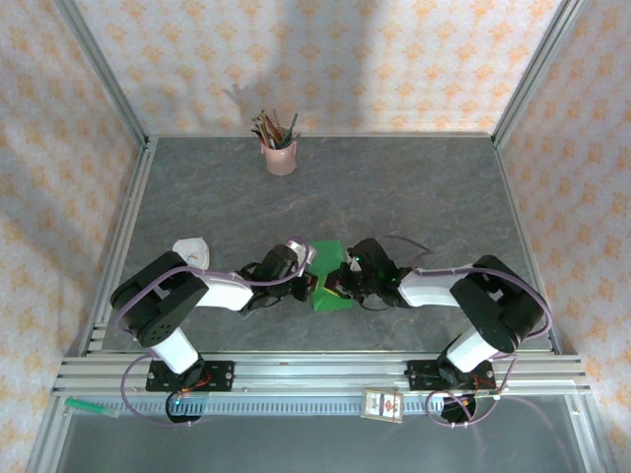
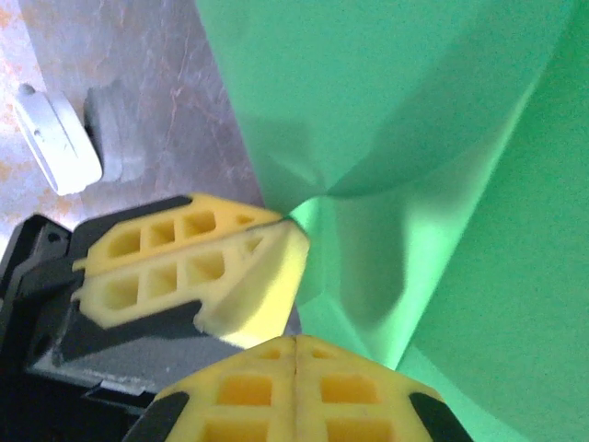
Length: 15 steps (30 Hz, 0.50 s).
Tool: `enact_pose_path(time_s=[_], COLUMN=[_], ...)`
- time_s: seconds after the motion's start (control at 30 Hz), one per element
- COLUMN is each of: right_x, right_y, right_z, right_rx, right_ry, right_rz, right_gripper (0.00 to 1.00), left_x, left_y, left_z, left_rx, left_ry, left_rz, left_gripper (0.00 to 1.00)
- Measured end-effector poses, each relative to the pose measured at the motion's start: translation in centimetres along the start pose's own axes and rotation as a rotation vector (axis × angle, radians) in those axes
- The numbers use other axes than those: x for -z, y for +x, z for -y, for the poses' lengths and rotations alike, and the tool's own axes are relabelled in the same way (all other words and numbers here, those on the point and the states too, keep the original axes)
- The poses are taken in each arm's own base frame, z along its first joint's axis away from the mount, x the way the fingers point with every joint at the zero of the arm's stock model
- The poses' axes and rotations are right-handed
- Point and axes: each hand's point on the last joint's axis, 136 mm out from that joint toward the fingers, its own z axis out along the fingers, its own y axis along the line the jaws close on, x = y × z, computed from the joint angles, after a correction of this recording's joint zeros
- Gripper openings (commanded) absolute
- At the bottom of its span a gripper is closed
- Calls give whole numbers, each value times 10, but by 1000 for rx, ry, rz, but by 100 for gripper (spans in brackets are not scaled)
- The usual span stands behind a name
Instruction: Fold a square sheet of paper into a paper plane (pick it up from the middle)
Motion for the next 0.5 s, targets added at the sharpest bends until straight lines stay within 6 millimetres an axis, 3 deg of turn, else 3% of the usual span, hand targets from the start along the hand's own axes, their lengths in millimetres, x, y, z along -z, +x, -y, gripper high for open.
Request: enact_pose_path(time_s=[0.2, 0.5], right_x=[-3, -9], right_y=[-8, -8], right_z=[-3, 17], right_rx=[13, 15], right_ry=[3, 58], right_rz=[8, -9], right_gripper=[1, 1], left_x=[0, 0], left_y=[0, 0], left_z=[0, 0], left_rx=[0, 0], left_ry=[0, 0], left_rz=[0, 0], left_gripper=[0, 0])
